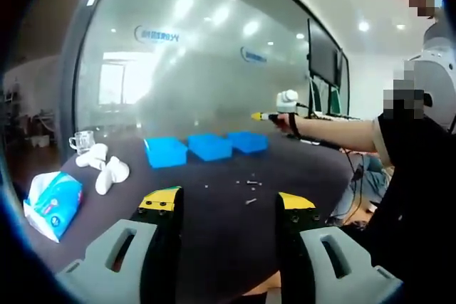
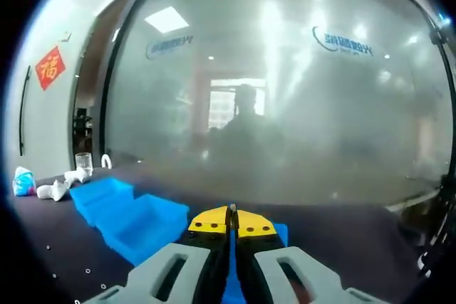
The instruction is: Sort the screws, nuts, and washers into the corresponding bins
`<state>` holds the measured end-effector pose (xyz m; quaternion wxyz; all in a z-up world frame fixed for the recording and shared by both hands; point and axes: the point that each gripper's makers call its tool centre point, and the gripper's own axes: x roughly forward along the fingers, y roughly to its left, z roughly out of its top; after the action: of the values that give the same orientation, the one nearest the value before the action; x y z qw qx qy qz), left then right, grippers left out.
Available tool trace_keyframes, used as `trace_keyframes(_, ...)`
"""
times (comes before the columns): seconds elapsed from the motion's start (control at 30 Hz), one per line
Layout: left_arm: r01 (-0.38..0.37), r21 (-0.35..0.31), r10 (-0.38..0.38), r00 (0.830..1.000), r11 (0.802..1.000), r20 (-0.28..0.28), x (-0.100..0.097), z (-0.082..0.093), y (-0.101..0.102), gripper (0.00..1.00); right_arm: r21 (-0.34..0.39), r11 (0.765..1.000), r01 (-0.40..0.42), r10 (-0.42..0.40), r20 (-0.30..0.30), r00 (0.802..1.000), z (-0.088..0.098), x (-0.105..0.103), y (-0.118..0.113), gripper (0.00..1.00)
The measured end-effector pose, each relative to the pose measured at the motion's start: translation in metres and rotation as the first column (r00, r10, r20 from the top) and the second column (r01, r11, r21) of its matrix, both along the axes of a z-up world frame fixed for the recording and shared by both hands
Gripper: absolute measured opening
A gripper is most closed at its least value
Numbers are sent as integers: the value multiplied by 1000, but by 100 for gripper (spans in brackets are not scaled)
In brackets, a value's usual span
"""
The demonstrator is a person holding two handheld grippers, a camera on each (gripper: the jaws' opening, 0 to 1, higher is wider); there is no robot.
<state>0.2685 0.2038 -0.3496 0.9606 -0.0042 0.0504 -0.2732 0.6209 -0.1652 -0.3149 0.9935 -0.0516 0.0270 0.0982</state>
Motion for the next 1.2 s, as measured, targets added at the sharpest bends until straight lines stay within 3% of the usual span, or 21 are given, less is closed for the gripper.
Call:
trace_keyframes(0.17,1,2,-1,1000,1000,0,-1,0,-1,51,6,1000,-10,10,14,1000,4,-2,0,11)
trace_keyframes(0.37,1,3,-1,1000,1000,0,-2,1,-3,51,5,1000,-30,30,22,999,7,-12,5,11)
trace_keyframes(0.53,4,4,-4,1000,1000,3,-3,2,-5,51,18,998,-68,67,22,997,6,-34,16,10)
trace_keyframes(0.87,14,10,-14,1000,1000,8,-7,4,-7,51,19,975,-220,219,37,975,-8,-121,51,10)
trace_keyframes(1.0,14,13,-14,1000,1000,9,-8,4,-7,51,1,964,-265,264,56,963,-9,-162,57,10)
trace_keyframes(1.2,15,15,-15,1000,1000,7,-8,3,-8,51,30,952,-306,303,72,950,-7,-208,56,12)
